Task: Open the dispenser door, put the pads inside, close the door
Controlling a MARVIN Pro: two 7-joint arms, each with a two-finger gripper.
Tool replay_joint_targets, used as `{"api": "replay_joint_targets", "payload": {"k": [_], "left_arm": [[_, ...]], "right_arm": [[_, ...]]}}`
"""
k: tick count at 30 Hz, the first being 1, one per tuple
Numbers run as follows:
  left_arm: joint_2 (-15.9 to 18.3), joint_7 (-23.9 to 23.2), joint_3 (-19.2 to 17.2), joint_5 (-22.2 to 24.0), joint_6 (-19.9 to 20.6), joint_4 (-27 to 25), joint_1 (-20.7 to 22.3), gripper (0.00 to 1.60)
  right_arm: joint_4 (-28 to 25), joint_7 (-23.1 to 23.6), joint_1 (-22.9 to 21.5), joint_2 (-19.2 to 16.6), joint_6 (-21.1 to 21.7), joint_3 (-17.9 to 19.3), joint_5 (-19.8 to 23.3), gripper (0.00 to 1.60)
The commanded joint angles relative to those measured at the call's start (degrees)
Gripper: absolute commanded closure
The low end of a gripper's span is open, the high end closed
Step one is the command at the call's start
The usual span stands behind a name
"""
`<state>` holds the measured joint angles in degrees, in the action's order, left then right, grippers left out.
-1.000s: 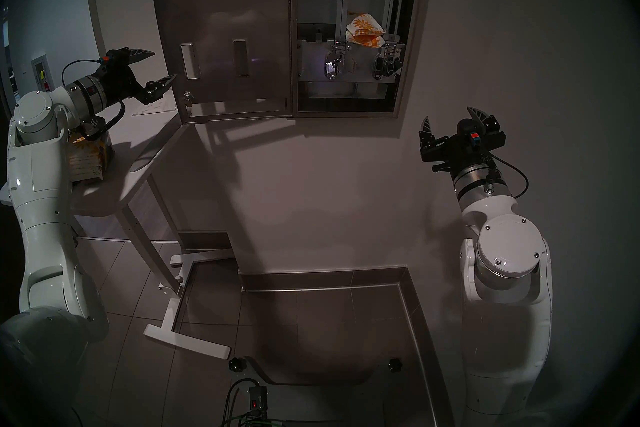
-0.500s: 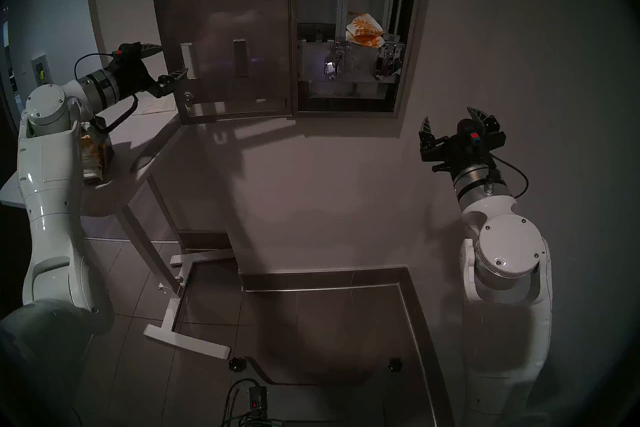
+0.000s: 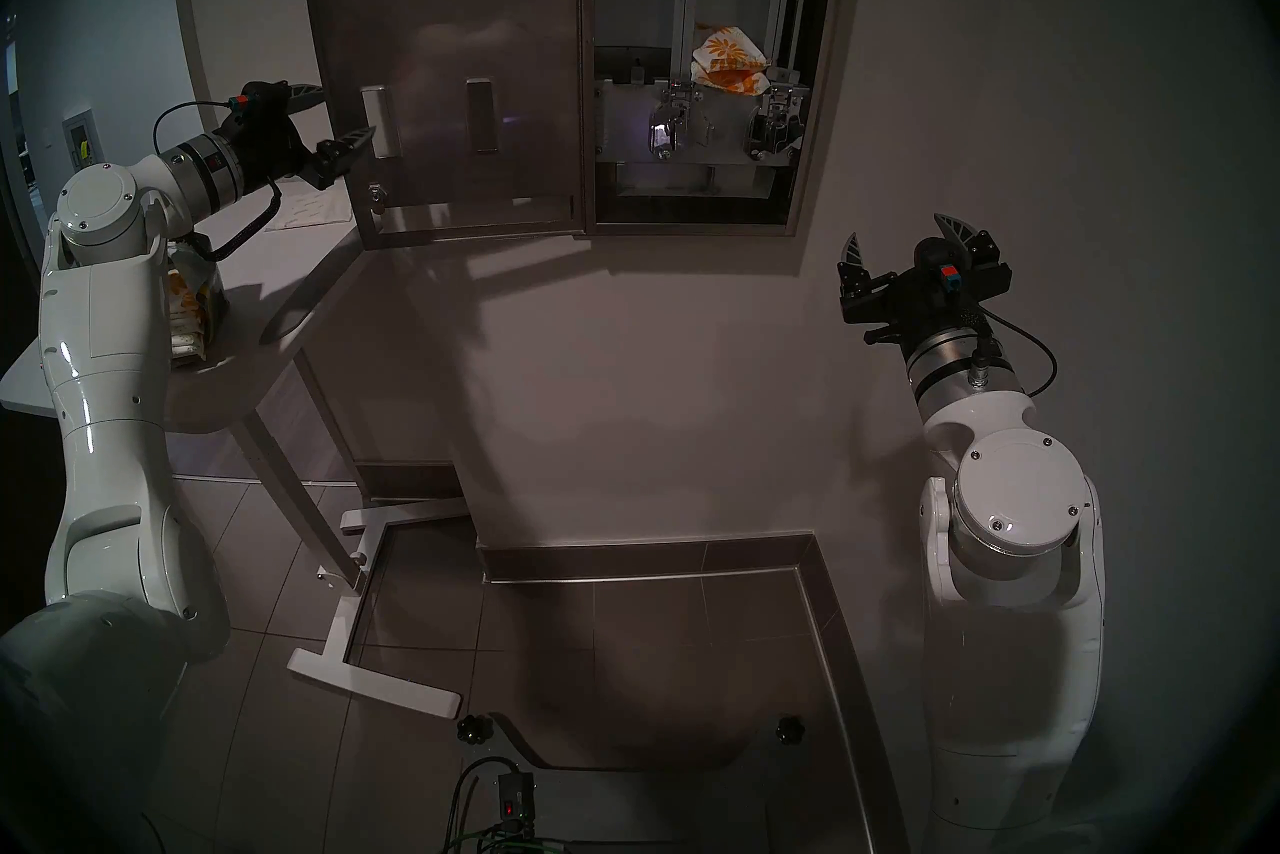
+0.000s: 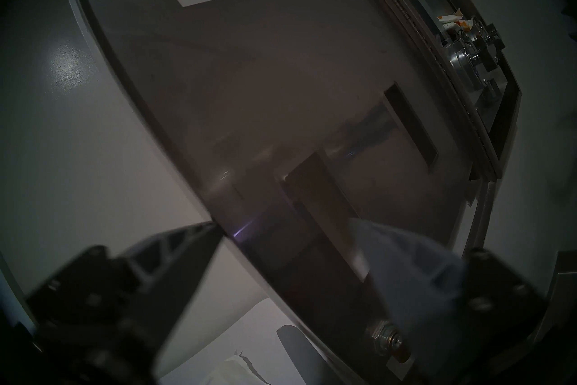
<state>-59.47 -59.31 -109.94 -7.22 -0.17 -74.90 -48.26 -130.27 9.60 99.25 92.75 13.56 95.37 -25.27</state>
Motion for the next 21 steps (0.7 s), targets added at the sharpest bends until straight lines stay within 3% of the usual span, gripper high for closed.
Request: {"api": "replay_joint_targets", "payload": {"k": [1, 11, 13, 14, 15, 16, 21], "left_arm": [[0.04, -0.03, 0.11, 0.48, -0.76, -0.37, 1.49, 0.87], [-0.25, 0.24, 0.22, 0.7, -1.08, -0.42, 0.98, 0.94], [-0.8, -0.49, -0.07, 1.64, -1.01, -1.85, 0.05, 1.17], [-0.8, -0.49, -0.07, 1.64, -1.01, -1.85, 0.05, 1.17], [-1.27, -1.38, -0.36, 2.52, -1.0, -3.63, -0.95, 1.52], [-1.6, -1.94, -0.52, 3.04, -0.95, -4.58, -1.5, 1.6], [-2.96, -3.44, -1.06, 4.53, -0.47, -7.75, -3.24, 1.6]], "right_arm": [[-0.72, -0.01, -0.31, -0.15, -0.15, 0.08, -0.06, 0.0], [-0.72, -0.01, -0.31, -0.15, -0.15, 0.08, -0.06, 0.0], [-0.72, -0.01, -0.31, -0.15, -0.15, 0.08, -0.06, 0.0], [-0.72, -0.01, -0.31, -0.15, -0.15, 0.08, -0.06, 0.0], [-0.71, -0.02, -0.31, -0.15, -0.16, 0.08, -0.05, 0.0], [-0.7, -0.02, -0.31, -0.15, -0.16, 0.08, -0.05, 0.0], [-0.68, -0.04, -0.32, -0.14, -0.17, 0.07, -0.05, 0.0]]}}
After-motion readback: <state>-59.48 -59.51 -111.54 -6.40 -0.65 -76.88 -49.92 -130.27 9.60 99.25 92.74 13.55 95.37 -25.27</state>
